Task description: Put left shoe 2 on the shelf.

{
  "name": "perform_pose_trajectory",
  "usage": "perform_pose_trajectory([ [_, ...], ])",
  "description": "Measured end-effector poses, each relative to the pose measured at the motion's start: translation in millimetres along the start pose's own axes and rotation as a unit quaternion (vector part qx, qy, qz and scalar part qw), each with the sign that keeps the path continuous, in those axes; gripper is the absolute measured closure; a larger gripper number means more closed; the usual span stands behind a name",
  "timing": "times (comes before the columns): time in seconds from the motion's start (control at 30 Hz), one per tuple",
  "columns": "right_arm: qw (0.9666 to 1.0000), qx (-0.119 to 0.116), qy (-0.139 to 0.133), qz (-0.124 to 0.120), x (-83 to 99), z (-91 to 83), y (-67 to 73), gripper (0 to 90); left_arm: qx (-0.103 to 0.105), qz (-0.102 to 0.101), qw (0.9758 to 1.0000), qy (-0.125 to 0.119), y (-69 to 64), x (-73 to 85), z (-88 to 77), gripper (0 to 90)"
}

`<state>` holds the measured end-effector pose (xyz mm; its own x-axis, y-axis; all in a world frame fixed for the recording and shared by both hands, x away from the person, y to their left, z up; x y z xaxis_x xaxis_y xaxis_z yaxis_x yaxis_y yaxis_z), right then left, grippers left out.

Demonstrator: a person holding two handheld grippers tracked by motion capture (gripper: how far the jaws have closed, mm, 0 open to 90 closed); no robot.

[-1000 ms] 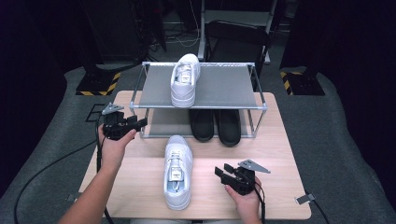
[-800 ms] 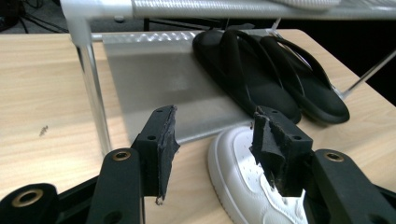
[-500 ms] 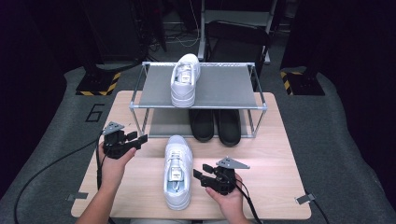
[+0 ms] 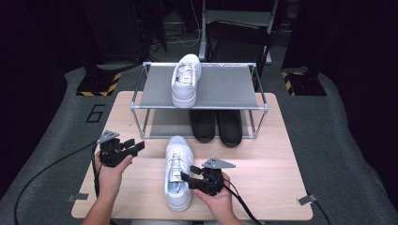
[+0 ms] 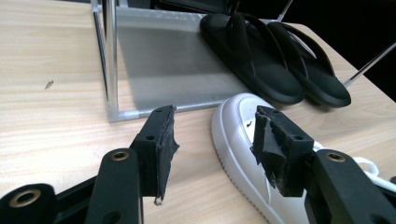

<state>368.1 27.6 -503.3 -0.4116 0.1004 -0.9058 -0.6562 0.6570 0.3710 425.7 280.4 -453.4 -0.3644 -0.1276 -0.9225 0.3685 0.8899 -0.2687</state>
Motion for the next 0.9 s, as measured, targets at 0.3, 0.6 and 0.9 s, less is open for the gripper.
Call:
perform_pose_trajectory([
  [0.3, 0.9995, 0.025, 0.013, -0.013, 5.6, 10.6, -8.2, 48.0, -0.006, -0.019, 0.9998, 0.000, 5.0, 6.8, -3.1, 48.0],
  [0.6, 0.9982, 0.040, 0.013, -0.044, -4.4, -1.6, -14.6, 70.3, -0.010, -0.027, 0.9996, -0.005, 7.3, 10.4, -2.4, 48.0],
  [0.9, 0.9965, 0.055, 0.025, -0.058, -14.1, -11.6, -33.5, 79.1, -0.013, -0.038, 0.9992, -0.003, 12.2, 13.3, -1.9, 48.0],
])
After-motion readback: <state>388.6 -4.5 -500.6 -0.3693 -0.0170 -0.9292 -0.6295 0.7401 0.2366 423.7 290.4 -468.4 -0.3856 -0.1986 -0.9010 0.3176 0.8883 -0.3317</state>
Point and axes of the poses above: each handheld gripper's, and its own axes: z roughly forward along the jaws, x roughly out of its underside, y roughly to its left, the point moved 6 cm from there along z, roughly forward along the jaws, and after that the axes turned 14 degrees about -y, right-handed, at the moved point
